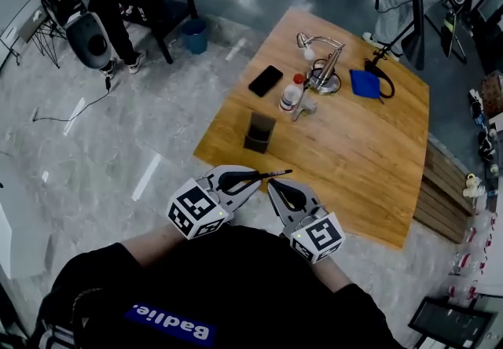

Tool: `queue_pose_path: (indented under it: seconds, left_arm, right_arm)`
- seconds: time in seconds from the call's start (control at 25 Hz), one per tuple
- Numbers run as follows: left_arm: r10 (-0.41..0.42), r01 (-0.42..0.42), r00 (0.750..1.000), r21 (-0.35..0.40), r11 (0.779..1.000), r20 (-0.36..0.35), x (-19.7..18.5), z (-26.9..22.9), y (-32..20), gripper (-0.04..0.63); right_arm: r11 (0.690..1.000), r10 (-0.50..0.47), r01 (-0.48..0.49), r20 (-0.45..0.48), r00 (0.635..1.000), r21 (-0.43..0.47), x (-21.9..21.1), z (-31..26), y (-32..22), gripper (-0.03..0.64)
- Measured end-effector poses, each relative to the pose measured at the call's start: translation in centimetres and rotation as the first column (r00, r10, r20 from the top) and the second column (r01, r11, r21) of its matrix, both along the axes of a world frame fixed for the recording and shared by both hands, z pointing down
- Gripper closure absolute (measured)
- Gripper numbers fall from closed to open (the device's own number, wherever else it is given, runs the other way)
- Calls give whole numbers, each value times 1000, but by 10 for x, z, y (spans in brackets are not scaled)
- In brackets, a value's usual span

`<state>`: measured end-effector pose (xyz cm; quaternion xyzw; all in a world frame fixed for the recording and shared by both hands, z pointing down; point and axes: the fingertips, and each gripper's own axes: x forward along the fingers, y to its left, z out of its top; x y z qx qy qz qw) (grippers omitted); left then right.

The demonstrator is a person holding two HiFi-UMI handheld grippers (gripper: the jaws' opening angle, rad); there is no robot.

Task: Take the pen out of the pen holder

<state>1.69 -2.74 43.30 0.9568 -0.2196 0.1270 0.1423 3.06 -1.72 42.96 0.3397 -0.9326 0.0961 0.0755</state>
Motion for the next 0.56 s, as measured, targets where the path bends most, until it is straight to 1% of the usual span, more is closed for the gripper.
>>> queue_pose_path:
  seconds: [0.2,0.56]
  left_arm:
    - [1,-1,1000,-3,1000,2,-1,4,0,541]
    - [-3,3,1000,-5,1000,3,-2,6,-2,541]
  right_arm:
    - [1000,1,-1,0,1000,-3,0,4,0,611]
    - [999,24,-24,0,1000,-35,3,7,-2,611]
